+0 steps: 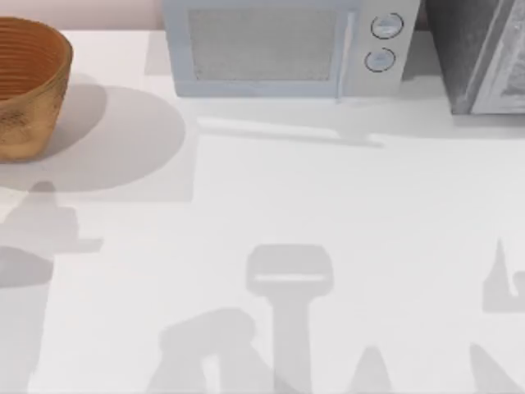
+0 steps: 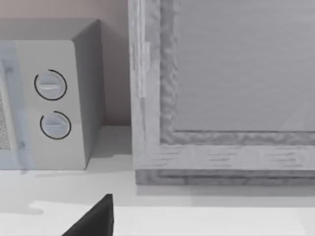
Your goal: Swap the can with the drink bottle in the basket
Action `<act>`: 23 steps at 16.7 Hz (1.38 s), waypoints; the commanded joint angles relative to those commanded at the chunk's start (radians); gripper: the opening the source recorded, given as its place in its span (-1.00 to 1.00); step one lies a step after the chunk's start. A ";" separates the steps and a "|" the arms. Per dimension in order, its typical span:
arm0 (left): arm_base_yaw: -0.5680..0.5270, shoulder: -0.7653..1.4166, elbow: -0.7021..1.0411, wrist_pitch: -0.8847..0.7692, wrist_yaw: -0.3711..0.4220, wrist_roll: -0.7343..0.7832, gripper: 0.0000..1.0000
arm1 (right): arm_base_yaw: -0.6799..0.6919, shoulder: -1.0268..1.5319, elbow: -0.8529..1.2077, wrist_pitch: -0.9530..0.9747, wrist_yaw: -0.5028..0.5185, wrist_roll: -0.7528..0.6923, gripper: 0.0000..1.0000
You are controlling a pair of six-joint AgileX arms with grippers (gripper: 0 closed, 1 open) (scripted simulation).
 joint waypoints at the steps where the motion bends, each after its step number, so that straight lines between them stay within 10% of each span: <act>1: -0.013 -0.098 -0.087 0.036 -0.007 -0.008 -1.00 | 0.000 0.000 0.000 0.000 0.000 0.000 1.00; 10: -0.077 -0.545 -0.492 0.193 -0.035 -0.058 -1.00 | 0.000 0.000 0.000 0.000 0.000 0.000 1.00; 23: -0.082 -0.239 -0.386 0.319 0.064 -0.053 -1.00 | 0.000 0.000 0.000 0.000 0.000 0.000 1.00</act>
